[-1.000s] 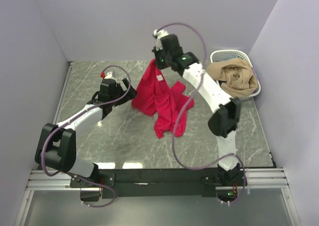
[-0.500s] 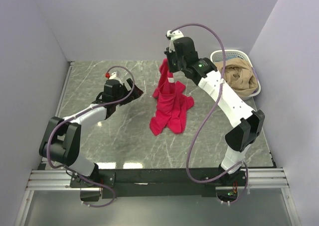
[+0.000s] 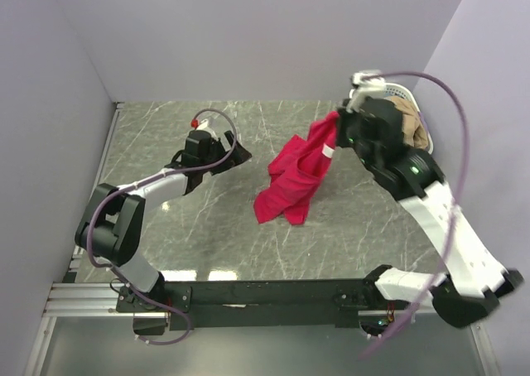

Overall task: Fold and stack the t-shirts
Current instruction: Flatten the tshirt out

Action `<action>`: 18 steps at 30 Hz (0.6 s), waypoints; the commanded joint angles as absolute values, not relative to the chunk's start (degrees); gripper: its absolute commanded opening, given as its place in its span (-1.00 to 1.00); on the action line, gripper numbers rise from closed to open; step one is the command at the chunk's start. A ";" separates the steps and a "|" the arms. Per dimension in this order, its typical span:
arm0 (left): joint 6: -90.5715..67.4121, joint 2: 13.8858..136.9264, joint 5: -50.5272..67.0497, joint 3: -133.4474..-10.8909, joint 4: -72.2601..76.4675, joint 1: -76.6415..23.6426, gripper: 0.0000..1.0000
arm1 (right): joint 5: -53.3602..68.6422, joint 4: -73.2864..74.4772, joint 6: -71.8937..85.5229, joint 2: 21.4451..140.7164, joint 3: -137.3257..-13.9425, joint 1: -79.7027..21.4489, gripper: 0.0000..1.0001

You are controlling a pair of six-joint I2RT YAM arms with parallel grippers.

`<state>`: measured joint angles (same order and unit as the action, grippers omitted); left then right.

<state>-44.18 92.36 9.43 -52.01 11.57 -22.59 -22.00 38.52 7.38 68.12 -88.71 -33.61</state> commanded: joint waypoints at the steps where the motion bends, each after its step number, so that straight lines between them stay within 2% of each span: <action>1: -42.98 95.18 14.23 -57.47 15.38 -23.82 0.99 | -22.22 43.66 13.68 61.71 -86.31 -33.92 -1.00; 10: -42.10 102.65 18.01 -65.20 12.58 -30.05 0.99 | -46.73 54.22 24.34 51.33 -87.27 -33.84 -1.00; 14: -41.14 108.01 18.98 -70.04 10.47 -34.26 0.99 | -47.20 57.21 24.70 53.25 -86.58 -34.01 -0.99; 18: -39.73 113.54 17.49 -75.48 7.39 -37.52 0.99 | -43.07 57.48 25.31 57.65 -81.58 -33.66 -0.87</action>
<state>-42.39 109.82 16.75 -70.06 10.55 -34.33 -43.11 56.45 23.24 52.73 -85.36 -33.61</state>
